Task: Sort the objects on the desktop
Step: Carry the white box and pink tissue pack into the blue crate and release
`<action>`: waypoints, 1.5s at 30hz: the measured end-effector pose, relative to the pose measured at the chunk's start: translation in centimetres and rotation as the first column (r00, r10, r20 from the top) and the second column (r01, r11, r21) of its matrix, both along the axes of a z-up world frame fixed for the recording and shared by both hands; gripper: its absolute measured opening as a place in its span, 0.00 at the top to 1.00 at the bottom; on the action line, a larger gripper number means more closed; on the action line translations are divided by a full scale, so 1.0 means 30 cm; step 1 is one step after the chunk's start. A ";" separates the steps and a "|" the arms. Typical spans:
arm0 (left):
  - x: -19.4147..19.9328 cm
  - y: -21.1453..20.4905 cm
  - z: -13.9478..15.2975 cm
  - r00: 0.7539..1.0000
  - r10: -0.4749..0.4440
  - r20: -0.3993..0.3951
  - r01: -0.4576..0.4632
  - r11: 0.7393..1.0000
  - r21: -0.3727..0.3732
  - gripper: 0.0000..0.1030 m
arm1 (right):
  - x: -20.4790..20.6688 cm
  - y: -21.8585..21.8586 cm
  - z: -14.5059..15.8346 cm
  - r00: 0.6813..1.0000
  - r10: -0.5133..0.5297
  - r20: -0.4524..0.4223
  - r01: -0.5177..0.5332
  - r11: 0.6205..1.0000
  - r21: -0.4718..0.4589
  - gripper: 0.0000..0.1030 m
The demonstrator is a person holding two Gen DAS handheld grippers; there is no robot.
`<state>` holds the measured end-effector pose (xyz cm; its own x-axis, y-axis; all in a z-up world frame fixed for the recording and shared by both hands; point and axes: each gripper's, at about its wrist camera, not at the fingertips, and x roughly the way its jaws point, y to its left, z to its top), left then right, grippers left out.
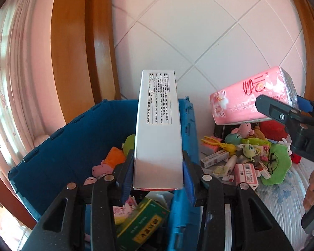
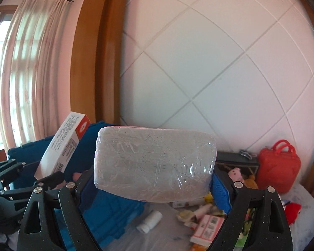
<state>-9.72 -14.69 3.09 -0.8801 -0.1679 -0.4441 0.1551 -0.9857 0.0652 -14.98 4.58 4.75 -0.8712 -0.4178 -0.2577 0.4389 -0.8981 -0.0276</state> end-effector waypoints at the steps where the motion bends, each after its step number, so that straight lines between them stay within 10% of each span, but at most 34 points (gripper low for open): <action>1: -0.009 -0.049 0.001 1.000 0.006 0.014 -0.006 1.000 0.007 0.60 | -0.019 -0.052 0.008 1.000 0.013 0.017 -0.013 1.000 -0.005 0.12; 16: -0.306 -0.485 -0.019 0.963 -0.050 0.263 0.048 0.999 0.014 0.60 | -0.230 -0.693 0.019 0.973 -0.081 0.218 0.032 0.975 0.219 0.12; 45: -0.387 -0.566 -0.072 0.922 -0.036 0.385 0.006 0.997 0.078 0.59 | -0.353 -0.799 -0.094 0.930 -0.204 0.306 0.083 0.927 0.366 0.03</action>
